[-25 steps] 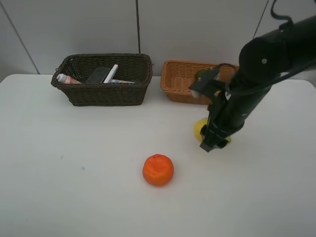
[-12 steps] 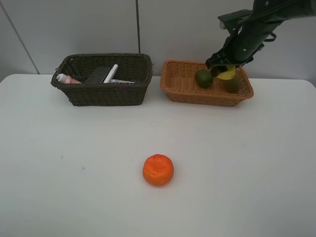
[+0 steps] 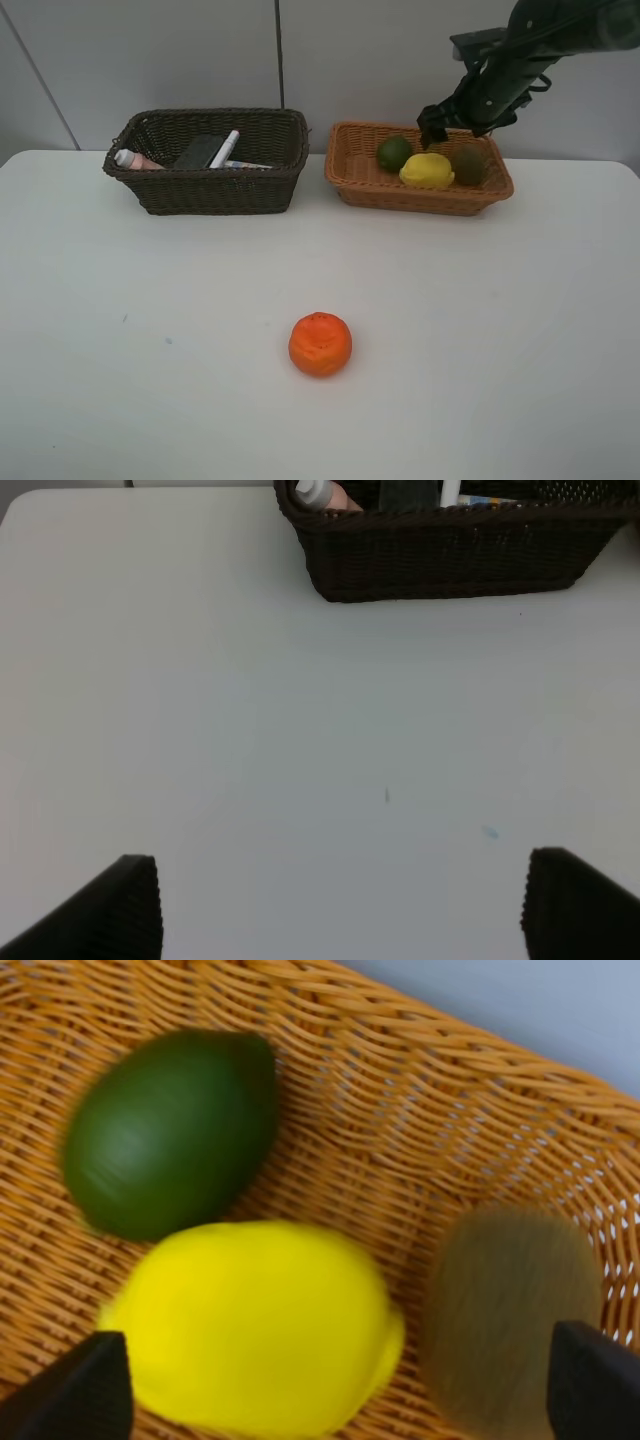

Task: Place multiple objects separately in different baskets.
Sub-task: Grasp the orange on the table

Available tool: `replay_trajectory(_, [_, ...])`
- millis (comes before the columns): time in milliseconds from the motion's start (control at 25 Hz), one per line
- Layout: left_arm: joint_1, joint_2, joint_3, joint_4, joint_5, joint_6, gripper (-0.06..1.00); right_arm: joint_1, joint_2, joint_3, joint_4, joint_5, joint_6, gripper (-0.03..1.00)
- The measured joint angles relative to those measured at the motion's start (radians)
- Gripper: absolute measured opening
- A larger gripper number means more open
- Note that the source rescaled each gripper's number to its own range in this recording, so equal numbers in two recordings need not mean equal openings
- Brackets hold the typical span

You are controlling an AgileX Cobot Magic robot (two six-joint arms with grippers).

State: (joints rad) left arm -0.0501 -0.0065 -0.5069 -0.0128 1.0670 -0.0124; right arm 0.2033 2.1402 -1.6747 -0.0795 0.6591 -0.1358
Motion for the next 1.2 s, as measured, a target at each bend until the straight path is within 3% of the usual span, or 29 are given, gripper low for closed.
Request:
replay_trajectory(120, [0.000,0.000,0.000,0.000,0.000,0.000,0.94,0.000,-0.009,-0.005,0.047,0.097,0.053,0.97])
replay_trajectory(360, [0.000,0.000,0.000,0.000,0.000,0.000,0.94,0.003,-0.099,-0.007,0.156,0.472,0.179,0.99])
replay_trajectory(440, [0.000,0.000,0.000,0.000,0.000,0.000,0.94,0.012,-0.126,-0.007,0.167,0.539,0.218,0.99])
replay_trajectory(720, [0.000,0.000,0.000,0.000,0.000,0.000,0.94,0.108,-0.252,0.186,0.173,0.554,0.346,0.99])
replay_trajectory(920, [0.000,0.000,0.000,0.000,0.000,0.000,0.94,0.284,-0.305,0.364,0.184,0.553,0.512,0.99])
replay_trajectory(1200, [-0.052,0.000,0.000,0.001,0.000,0.000,0.94,0.510,-0.305,0.449,0.232,0.345,0.690,0.99])
